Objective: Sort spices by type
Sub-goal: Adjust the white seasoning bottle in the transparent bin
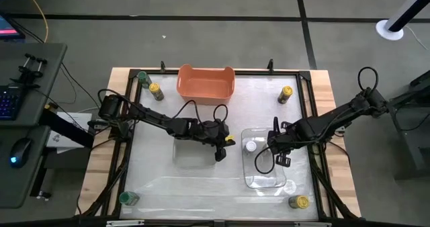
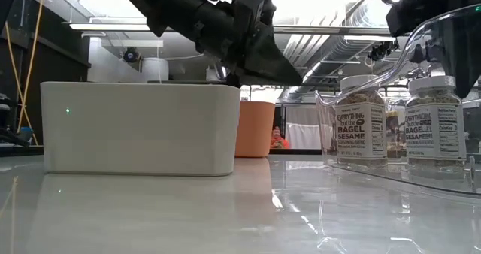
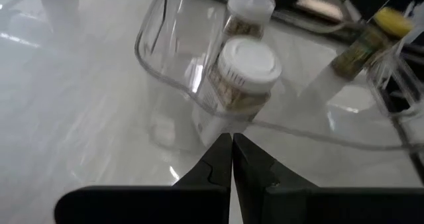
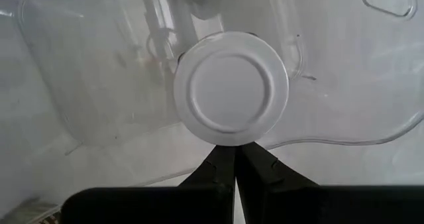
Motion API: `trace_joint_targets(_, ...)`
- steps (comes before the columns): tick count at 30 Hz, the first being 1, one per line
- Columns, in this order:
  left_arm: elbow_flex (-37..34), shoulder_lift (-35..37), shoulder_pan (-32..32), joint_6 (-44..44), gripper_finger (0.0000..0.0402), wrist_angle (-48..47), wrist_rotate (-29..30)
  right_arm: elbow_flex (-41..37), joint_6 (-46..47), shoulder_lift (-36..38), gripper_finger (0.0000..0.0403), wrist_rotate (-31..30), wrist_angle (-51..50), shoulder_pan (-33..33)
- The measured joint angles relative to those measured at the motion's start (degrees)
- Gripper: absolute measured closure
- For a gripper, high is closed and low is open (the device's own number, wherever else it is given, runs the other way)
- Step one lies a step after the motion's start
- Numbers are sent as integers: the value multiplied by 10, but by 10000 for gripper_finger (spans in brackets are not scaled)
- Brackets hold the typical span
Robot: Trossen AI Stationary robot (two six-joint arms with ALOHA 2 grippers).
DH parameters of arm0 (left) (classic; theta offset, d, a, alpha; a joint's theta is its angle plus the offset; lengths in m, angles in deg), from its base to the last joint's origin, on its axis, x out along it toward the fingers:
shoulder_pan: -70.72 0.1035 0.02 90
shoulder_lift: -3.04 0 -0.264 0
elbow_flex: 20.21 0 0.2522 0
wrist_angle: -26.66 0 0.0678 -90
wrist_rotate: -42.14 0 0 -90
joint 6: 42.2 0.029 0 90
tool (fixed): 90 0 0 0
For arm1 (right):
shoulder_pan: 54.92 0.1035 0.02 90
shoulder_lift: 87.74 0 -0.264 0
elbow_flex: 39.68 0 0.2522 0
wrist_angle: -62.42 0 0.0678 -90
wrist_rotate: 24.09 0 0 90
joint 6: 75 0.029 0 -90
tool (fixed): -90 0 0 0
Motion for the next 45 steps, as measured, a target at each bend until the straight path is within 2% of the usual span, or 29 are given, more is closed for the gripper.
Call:
trace_joint_targets(8,0,-1,0,20,401,-1,-14,0,-30,-6,403,-8,31,-4)
trace_joint_targets(23,0,-5,5,50,401,2,-16,0,-128,-52,403,-10,88,-49)
trace_joint_targets(30,0,-37,5,50,401,29,-65,0,-164,-52,403,-11,113,-64)
trace_joint_targets(45,0,-87,6,4,401,91,-71,1,-158,-52,403,-11,127,-64)
